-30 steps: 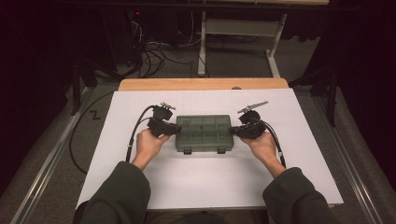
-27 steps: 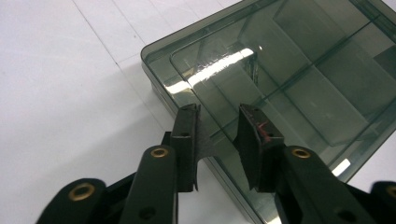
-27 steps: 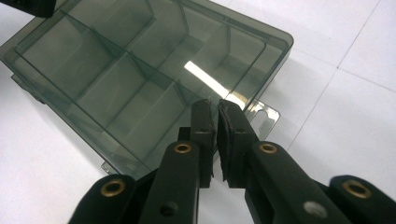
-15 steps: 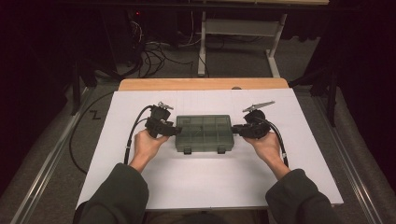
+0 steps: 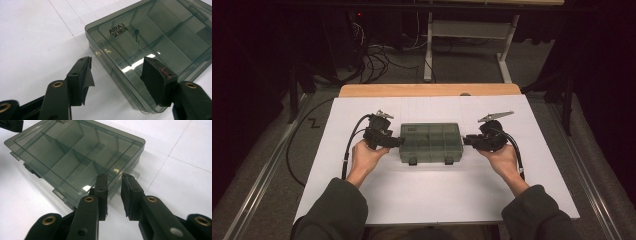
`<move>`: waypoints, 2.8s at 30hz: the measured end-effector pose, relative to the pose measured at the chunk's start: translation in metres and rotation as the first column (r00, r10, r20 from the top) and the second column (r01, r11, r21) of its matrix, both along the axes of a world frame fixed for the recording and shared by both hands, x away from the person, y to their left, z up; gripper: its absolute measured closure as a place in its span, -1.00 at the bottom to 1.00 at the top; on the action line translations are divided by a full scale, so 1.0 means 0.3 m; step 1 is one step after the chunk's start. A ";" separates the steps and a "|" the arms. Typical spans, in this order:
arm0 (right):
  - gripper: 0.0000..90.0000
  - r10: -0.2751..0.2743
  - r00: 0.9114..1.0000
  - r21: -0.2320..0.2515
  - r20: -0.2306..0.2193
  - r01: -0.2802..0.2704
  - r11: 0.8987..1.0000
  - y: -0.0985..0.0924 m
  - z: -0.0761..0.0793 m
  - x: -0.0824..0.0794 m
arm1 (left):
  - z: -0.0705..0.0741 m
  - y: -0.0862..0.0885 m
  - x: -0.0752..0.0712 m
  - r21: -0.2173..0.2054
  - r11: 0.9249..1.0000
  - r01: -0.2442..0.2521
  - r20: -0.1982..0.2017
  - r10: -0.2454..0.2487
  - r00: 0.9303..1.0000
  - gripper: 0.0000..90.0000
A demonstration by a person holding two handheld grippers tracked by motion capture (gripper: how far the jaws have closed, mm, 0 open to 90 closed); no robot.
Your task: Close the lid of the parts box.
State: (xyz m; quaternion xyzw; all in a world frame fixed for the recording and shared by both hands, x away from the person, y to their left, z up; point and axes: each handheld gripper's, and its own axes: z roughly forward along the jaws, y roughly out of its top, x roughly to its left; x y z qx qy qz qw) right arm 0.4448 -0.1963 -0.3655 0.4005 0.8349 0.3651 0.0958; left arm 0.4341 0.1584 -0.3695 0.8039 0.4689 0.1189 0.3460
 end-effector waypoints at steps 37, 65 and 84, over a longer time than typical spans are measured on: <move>0.59 -0.010 1.000 0.023 0.022 0.010 1.000 -0.071 -0.003 -0.049 | 0.002 0.072 -0.093 -0.023 0.999 -0.044 0.067 0.045 0.997 -0.14; 0.51 -0.048 0.997 0.063 0.055 0.045 0.997 -0.171 -0.022 -0.117 | -0.037 0.125 -0.178 -0.052 0.996 -0.076 0.137 0.083 0.987 -0.12; 0.41 -0.067 0.995 0.093 0.077 0.060 0.994 -0.224 -0.060 -0.174 | -0.076 0.148 -0.223 -0.069 0.993 -0.096 0.172 0.107 0.979 -0.12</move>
